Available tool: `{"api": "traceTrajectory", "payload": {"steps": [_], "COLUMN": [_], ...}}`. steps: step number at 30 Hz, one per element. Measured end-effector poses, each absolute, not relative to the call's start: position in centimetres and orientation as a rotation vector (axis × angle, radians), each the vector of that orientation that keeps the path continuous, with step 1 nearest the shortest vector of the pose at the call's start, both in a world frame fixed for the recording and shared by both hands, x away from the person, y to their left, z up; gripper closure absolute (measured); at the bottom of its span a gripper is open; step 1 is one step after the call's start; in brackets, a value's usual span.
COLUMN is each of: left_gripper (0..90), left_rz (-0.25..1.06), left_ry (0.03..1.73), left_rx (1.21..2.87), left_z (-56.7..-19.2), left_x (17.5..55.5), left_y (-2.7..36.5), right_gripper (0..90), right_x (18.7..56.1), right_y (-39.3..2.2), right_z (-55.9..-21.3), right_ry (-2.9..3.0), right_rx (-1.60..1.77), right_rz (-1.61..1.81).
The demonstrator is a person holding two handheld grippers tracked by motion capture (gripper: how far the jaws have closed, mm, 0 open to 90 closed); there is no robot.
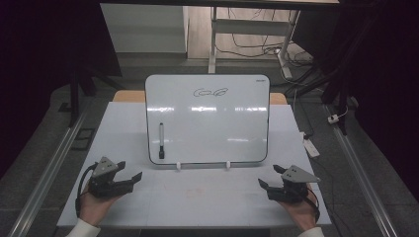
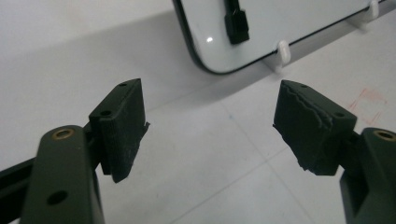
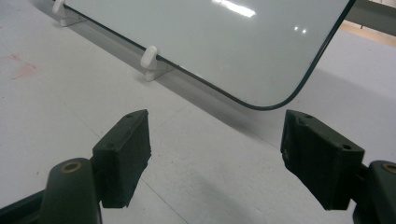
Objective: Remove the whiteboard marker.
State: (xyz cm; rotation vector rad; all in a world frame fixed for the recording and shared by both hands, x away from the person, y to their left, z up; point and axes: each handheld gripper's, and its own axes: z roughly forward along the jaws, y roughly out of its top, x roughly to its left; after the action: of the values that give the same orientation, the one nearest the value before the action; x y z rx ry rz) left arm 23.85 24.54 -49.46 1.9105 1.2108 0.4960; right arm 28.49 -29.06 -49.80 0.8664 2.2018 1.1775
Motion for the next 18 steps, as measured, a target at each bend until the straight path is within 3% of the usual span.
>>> {"api": "traceTrajectory", "payload": {"steps": [18], "left_gripper": [33.6], "left_rz": [0.558], "left_ry": [1.157], "left_rx": [1.92], "left_z": [-46.3], "left_x": [28.0], "left_y": [20.7], "right_gripper": [24.6], "right_x": [28.4], "right_y": [-28.7], "right_z": [-49.8], "right_ry": [2.198], "right_rx": [0.879], "right_rz": [1.177]}}
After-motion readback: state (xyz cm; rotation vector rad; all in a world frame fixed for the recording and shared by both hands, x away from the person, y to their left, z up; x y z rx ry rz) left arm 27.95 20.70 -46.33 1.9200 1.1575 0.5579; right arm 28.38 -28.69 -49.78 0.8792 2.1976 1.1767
